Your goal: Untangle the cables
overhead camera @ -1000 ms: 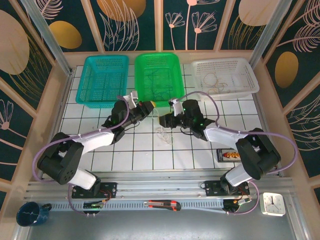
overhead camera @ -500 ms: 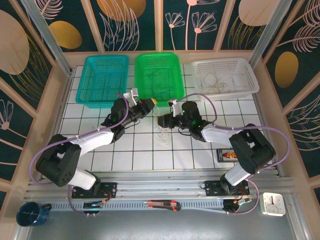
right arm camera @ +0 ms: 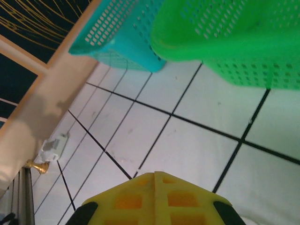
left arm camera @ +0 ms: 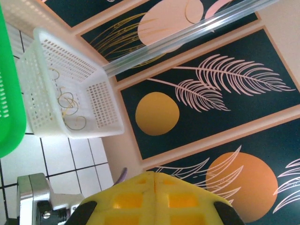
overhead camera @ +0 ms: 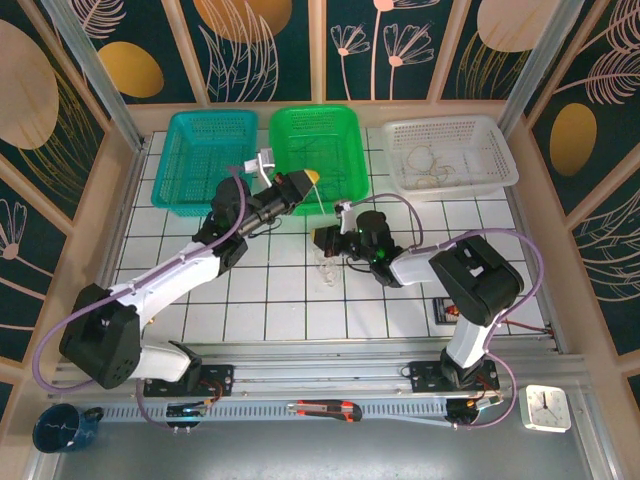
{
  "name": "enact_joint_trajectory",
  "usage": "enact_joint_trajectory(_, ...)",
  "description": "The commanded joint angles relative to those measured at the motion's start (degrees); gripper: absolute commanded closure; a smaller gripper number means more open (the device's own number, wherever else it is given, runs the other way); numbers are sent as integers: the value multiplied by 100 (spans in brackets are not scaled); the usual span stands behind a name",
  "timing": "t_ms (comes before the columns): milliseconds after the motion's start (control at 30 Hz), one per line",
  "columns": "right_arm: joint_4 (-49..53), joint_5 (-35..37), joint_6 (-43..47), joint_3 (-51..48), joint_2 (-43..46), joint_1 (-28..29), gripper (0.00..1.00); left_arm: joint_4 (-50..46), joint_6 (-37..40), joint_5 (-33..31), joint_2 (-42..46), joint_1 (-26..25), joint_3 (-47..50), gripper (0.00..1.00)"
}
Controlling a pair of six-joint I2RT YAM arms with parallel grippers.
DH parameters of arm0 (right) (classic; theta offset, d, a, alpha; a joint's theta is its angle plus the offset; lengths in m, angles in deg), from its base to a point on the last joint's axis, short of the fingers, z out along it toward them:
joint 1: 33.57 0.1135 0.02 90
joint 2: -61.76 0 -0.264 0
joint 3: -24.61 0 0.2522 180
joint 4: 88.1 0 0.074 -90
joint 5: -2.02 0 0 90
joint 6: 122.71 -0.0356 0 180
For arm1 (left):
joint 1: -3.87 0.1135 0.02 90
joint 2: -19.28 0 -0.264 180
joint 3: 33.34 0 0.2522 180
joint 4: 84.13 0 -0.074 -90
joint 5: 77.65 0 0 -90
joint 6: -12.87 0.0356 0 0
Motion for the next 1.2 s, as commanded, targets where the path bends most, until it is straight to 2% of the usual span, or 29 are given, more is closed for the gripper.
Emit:
enact_joint_trajectory(0,107,321,-130,-235,-89,18,89,264,-235,15,335,5,-576,100)
enact_joint_trajectory(100,119,380,-148,-246,-124,19,76,263,-290,23,369,1,-725,100)
enact_joint_trajectory(233,142,487,-188,-244,-204,11,69,247,-335,59,417,-1,-927,100)
enact_joint_trajectory(467,146,633,-279,-321,-322,12,67,-154,-70,17,491,8,-1431,100)
enact_joint_trajectory(767,128,734,-341,-633,-151,17,61,-1285,854,-262,361,91,-2627,100)
enact_joint_trajectory(1167,-5,853,-499,-937,-149,18,60,-1719,1057,-394,137,704,-3546,100)
